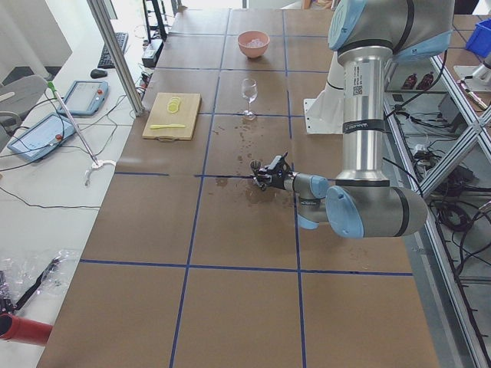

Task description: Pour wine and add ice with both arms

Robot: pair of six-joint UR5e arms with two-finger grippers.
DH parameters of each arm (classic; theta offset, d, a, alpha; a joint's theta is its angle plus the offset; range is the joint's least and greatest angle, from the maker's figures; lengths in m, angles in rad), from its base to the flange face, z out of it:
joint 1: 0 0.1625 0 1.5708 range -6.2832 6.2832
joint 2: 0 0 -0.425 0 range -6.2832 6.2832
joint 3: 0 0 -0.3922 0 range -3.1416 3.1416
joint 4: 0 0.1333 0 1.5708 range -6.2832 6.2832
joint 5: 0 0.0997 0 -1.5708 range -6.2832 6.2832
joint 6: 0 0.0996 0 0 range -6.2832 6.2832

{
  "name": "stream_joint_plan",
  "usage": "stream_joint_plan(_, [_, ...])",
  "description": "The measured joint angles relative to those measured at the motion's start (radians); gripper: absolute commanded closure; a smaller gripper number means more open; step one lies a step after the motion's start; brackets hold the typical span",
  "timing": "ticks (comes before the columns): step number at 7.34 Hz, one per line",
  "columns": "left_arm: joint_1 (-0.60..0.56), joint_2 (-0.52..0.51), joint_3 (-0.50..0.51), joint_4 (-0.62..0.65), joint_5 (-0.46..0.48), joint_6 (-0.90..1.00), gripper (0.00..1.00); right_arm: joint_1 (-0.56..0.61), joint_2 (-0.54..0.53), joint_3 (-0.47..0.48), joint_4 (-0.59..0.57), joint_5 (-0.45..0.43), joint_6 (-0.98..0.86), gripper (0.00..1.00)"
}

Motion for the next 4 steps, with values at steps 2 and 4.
stream_joint_plan(2, [0.0, 0.0, -0.005, -0.001, 0.001, 0.0, 0.0, 0.0, 0.001, 0.0, 0.001, 0.0, 0.0, 0.0])
stream_joint_plan(4, [-0.001, 0.002, -0.014, -0.005, 0.003, 0.001, 0.0, 0.0, 0.002, 0.001, 0.0, 0.0, 0.001, 0.0])
